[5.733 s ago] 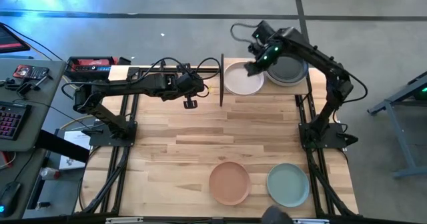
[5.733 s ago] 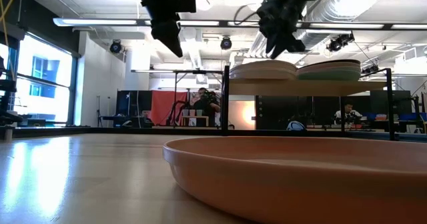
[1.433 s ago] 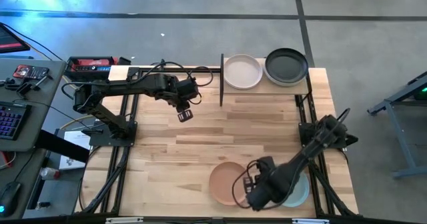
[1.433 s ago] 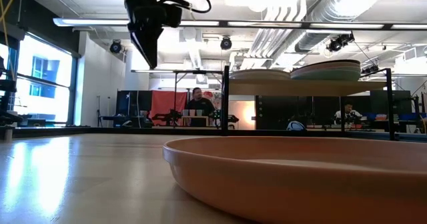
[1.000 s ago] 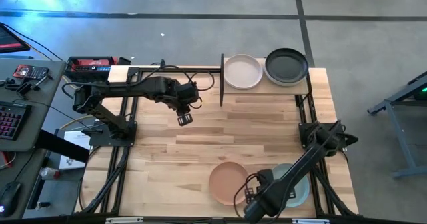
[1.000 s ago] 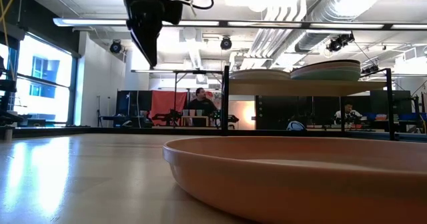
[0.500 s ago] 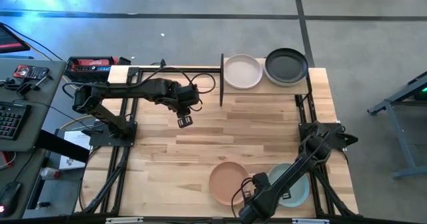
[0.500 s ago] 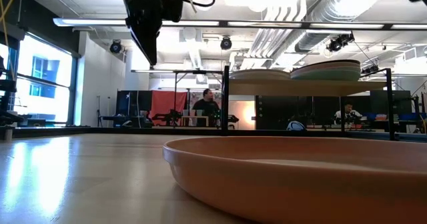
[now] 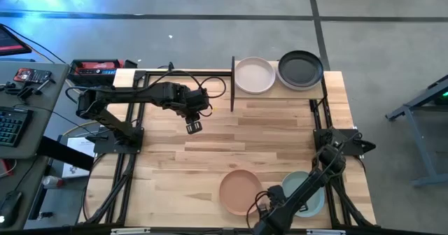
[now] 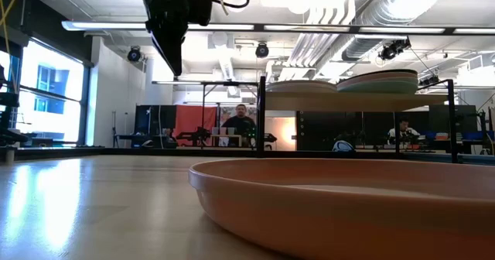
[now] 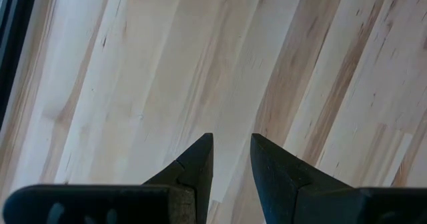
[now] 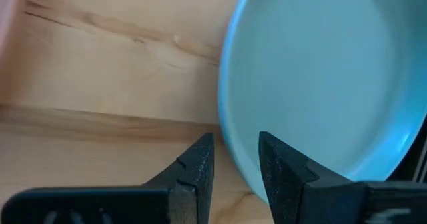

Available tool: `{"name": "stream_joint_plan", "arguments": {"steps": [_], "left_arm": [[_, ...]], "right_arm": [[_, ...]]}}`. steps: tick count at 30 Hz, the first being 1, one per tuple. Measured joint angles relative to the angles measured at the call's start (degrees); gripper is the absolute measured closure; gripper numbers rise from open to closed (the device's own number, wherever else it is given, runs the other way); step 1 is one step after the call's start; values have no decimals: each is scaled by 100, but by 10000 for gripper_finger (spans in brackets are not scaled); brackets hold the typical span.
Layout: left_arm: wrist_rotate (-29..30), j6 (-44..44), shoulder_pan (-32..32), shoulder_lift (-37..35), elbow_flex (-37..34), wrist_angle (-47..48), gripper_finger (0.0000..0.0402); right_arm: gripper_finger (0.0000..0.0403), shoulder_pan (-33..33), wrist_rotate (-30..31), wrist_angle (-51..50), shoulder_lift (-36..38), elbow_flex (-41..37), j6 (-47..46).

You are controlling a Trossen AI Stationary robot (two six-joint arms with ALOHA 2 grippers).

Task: Place and stack plates onto a shelf
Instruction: Stack the blue plate on top of the gray plate on the shelf

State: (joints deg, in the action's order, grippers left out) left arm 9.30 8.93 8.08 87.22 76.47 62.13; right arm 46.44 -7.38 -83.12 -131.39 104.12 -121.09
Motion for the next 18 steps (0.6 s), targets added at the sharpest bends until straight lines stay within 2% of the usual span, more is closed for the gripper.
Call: {"name": "stream_joint_plan", "arguments": {"steps": [4, 13, 18], "left_arm": [[-1, 0, 0, 0, 0, -2, 312], [0, 0, 0, 0, 0, -1, 312], [0, -2, 0, 0, 0, 0, 312]], "right_arm": [[308, 71, 2, -42, 2, -4, -92], [309, 124, -325, 575, 17, -365, -189], [348, 101, -354, 605, 17, -367, -189]]}}
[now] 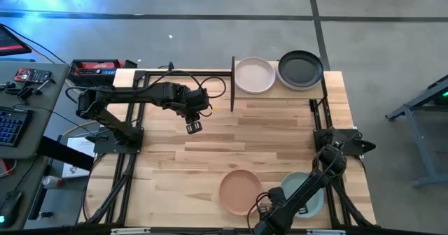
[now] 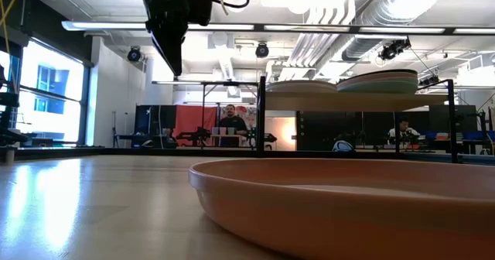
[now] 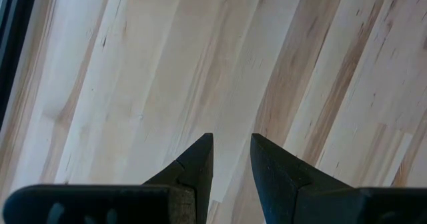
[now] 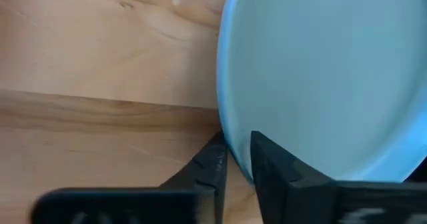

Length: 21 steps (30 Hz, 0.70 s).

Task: Place and stack plates onto a shelf
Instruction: Stack the blue plate on top of the gray plate on the shelf

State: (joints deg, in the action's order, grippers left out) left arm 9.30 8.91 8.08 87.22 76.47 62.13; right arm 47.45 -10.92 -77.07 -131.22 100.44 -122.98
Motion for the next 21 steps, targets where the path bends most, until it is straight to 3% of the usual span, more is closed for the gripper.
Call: {"name": "stream_joint_plan", "arguments": {"steps": [4, 9, 21], "left_arm": [[0, -2, 0, 0, 0, 0, 312], [0, -2, 0, 0, 0, 0, 312], [0, -7, 0, 0, 0, 2, 312]], "right_arm": [[397, -34, -134, 13, -7, 0, 49], [400, -62, -250, 31, 45, 0, 62], [402, -95, 614, -267, 686, 4, -511]]}}
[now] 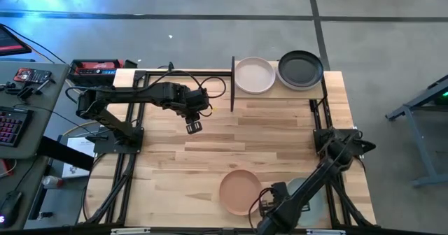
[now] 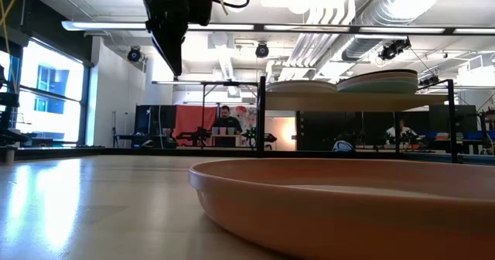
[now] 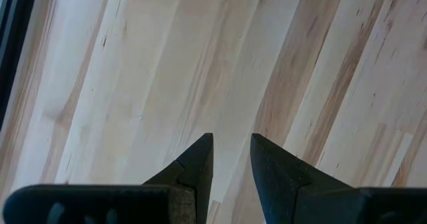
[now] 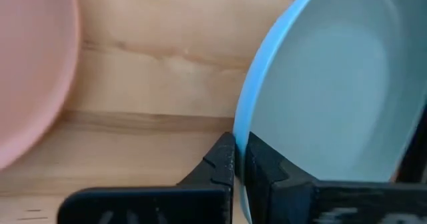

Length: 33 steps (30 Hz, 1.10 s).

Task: Place and stack plates onto a shelf
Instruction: Stack the blue plate on top of the gray plate on the shelf

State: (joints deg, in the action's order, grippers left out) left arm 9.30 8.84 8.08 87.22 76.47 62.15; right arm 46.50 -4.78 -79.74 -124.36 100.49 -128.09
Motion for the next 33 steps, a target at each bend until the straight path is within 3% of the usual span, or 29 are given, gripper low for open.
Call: {"name": "stream_joint_plan", "arguments": {"steps": [8, 18, 26, 33], "left_arm": [[2, -4, 0, 0, 0, 0, 312], [2, -156, 7, 0, 0, -2, 312], [2, -201, 4, 0, 0, -39, 312], [2, -199, 4, 0, 0, -76, 312]], "right_arm": [[403, -147, 745, -471, 463, 0, 60], [403, -467, 2318, -1060, 1131, -2, 273], [403, -1041, 3732, -1024, 1813, -9, 1390], [403, -1891, 4529, -1025, 2526, -9, 3171]]}}
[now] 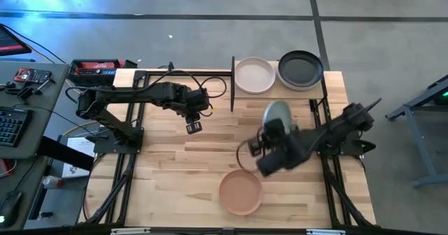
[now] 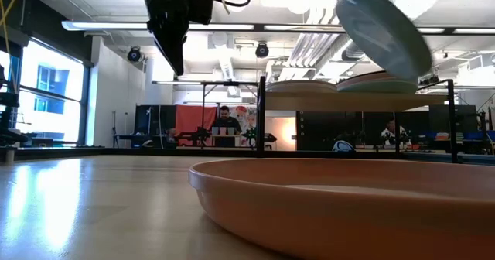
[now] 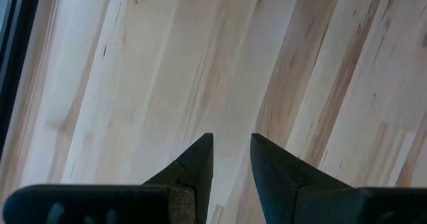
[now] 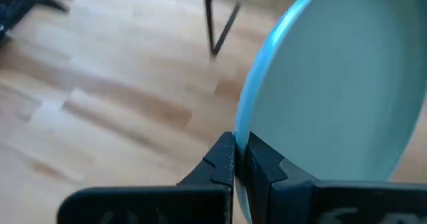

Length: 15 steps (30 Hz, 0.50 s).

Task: Place and stack plates onto a shelf
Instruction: Stack the blue plate on top of the gray plate on the shelf

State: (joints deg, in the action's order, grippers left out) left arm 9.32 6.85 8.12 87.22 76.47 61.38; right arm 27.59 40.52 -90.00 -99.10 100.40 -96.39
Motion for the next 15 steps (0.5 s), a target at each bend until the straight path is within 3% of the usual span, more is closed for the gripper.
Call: {"name": "stream_joint_plan", "arguments": {"steps": [6, 15], "left_arm": [[0, 0, 0, 0, 0, -54, 312], [0, 2, 19, 0, 0, -163, 312]], "right_arm": [[403, -944, 354, 0, 639, 0, 1903], [403, -2482, 388, 317, 1301, 0, 5009]]}}
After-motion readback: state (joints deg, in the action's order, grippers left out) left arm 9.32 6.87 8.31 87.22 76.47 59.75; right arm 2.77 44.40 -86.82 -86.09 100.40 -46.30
